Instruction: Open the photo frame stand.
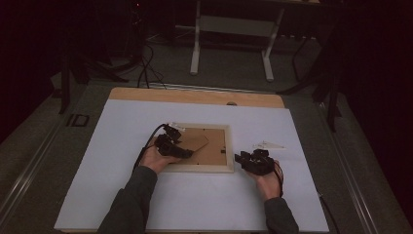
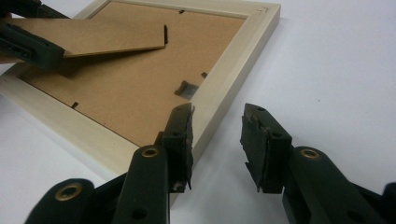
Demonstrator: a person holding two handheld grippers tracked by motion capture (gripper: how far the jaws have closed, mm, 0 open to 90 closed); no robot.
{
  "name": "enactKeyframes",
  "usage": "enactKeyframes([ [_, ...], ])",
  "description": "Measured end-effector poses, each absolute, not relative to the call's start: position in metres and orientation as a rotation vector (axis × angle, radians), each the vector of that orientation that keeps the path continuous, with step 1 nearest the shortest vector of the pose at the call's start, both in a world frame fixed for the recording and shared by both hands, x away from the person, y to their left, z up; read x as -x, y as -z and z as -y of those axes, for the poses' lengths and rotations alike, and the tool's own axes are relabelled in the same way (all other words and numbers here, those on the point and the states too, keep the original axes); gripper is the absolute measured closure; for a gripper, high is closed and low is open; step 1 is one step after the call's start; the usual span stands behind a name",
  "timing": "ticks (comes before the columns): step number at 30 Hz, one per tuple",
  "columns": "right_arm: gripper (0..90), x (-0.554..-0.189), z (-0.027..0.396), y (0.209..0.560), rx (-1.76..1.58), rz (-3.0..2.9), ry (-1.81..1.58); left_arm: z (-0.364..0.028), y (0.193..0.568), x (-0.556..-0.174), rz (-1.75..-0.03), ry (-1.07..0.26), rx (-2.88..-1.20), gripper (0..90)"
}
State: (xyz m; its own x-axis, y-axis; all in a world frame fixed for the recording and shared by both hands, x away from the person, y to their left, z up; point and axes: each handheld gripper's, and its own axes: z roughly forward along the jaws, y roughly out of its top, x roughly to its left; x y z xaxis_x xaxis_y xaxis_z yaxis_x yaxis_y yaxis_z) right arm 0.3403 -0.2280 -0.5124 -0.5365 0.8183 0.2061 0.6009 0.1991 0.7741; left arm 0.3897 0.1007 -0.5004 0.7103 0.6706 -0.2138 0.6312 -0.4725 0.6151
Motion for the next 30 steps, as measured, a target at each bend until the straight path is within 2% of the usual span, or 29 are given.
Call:
enactKeyframes([
  [25,61.2,-0.36,0.215,0.508,-1.313,-2.277,-1.224,-0.096,0.493,-0.372,-0.921,-0.232,-2.224,40.9],
  [30,57.7,-0.366,0.211,0.506,-1.309,-2.283,-1.214,-0.096,0.492,-0.368,-0.908,-0.264,-2.221,40.9],
])
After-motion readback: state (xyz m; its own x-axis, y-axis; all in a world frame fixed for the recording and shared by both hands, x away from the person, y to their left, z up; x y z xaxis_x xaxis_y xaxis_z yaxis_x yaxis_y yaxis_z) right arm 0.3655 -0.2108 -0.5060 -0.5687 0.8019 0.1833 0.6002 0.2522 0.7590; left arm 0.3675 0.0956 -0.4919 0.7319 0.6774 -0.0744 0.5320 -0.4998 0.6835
